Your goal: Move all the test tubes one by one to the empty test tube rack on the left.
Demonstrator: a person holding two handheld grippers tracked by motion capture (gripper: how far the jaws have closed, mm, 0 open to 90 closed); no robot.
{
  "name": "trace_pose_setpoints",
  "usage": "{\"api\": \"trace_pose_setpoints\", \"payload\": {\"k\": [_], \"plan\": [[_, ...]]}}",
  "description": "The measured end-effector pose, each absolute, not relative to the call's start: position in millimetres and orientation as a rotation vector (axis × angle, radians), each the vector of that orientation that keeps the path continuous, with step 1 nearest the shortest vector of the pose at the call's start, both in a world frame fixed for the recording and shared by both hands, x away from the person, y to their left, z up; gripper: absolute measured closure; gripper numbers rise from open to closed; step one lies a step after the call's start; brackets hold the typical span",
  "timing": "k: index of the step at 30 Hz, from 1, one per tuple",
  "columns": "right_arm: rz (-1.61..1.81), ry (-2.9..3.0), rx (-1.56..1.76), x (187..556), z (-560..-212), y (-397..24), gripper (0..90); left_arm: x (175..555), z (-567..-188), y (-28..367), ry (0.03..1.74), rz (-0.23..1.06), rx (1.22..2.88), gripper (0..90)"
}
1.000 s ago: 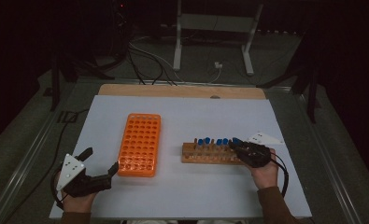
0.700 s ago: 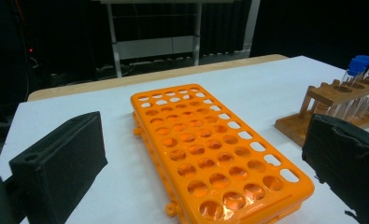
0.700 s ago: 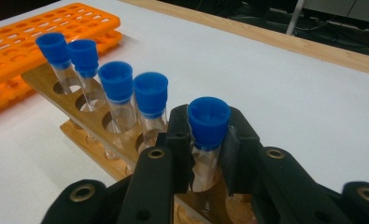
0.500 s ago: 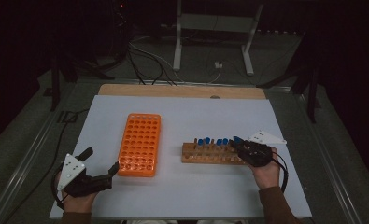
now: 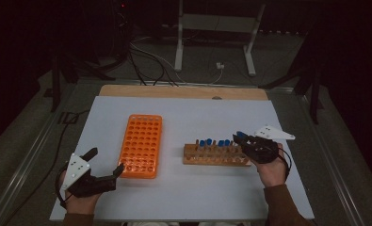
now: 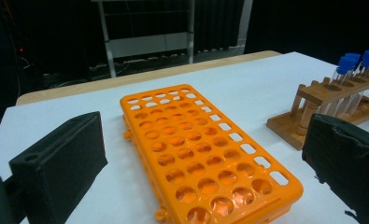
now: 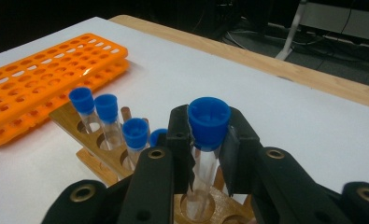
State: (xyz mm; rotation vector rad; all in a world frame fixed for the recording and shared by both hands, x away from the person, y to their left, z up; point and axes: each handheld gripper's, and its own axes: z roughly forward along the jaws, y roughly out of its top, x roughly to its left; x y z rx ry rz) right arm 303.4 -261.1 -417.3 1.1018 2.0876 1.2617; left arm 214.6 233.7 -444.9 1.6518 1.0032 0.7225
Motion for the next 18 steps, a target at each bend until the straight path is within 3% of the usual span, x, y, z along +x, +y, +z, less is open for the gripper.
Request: {"api": "trace_pose_setpoints", "payload": {"k": [18], "plan": [[1.255,2.077,1.087,301,-397,-264,75.8,226,-436,225,0.966,0.718,1.692,0.1]]}}
